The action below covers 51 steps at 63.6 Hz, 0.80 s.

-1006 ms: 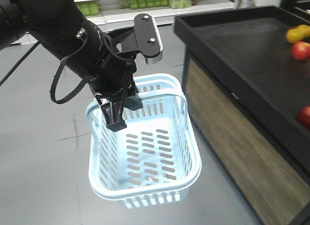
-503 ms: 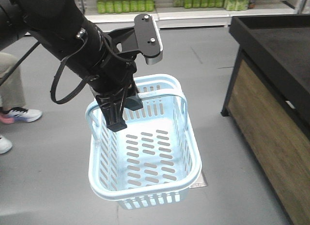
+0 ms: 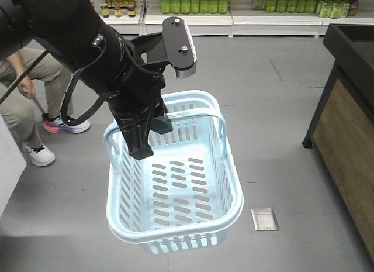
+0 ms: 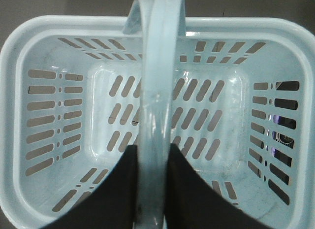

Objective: Pick three apples into basket with both arms
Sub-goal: 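Drive the base across the aisle carrying the basket in the left gripper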

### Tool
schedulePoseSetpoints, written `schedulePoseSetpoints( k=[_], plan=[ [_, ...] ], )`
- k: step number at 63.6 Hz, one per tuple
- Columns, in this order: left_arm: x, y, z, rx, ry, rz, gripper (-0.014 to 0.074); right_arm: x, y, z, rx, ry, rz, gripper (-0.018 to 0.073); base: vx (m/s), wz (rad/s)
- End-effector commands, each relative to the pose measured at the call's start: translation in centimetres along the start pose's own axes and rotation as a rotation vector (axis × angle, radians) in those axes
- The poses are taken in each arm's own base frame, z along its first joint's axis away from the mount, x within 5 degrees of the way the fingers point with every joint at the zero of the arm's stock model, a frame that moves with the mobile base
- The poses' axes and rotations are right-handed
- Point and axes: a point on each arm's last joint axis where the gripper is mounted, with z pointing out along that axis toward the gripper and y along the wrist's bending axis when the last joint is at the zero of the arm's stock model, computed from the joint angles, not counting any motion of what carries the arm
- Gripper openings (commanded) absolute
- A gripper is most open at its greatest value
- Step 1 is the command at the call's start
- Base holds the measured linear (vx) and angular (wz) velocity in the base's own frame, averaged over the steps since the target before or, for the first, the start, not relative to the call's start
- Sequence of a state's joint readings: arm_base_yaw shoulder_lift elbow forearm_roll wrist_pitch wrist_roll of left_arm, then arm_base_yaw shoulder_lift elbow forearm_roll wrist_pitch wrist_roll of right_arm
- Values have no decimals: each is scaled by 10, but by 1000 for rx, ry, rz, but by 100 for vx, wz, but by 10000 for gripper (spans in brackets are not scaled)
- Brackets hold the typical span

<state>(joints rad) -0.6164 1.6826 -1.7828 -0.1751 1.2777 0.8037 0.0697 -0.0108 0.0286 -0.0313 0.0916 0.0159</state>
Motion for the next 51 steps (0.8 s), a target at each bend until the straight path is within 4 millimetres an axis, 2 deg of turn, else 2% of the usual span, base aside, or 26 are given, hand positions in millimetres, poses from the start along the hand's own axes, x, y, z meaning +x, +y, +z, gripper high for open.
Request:
schedulePoseSetpoints(
  k=[1,27,51],
  plan=[
    [-7,-4,-29,-55,-96,-2,-6,-6,0,-1,1,-81,-5,-9,2,16],
    [-7,-4,-29,-55,-96,-2,-6,-6,0,-1,1,-81,-5,-9,9,14],
    [-8,-4,-29,-51,-100,-4,-6,-6,0,-1,1,-81,-5,-9,22,-8]
  ],
)
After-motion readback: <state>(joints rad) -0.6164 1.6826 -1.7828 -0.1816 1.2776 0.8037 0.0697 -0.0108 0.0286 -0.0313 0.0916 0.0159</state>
